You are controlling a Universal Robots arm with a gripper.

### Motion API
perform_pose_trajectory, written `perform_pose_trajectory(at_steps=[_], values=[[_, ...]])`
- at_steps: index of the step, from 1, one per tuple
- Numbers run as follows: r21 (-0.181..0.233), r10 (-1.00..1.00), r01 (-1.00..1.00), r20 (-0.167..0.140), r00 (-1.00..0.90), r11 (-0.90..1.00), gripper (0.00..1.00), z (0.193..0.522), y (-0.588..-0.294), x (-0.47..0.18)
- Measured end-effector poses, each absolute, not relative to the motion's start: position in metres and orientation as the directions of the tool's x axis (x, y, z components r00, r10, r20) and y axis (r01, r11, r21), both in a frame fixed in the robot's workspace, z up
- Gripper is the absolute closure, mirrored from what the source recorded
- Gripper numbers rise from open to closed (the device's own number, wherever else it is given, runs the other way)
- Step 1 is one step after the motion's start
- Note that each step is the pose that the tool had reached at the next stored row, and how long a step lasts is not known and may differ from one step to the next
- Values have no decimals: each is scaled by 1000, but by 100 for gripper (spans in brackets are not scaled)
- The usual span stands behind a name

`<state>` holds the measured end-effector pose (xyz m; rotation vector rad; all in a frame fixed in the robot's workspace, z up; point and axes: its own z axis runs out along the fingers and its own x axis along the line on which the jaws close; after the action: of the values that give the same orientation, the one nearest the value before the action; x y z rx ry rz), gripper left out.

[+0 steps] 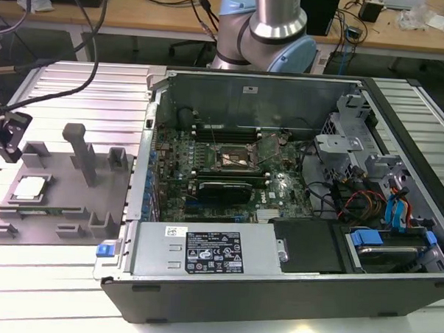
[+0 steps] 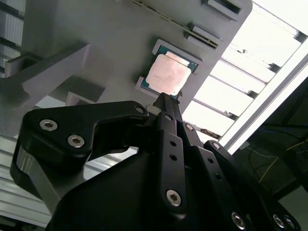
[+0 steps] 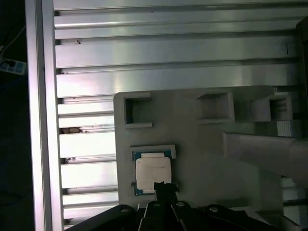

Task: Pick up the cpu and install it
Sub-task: 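Pick up the cpu and move it towards the insertion slot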

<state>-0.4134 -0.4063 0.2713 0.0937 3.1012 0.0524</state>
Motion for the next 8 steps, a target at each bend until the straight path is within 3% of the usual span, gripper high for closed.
perform_pose_trajectory(at_steps=[8], values=[[25, 61, 60, -38, -997, 998, 89, 258, -406, -414]])
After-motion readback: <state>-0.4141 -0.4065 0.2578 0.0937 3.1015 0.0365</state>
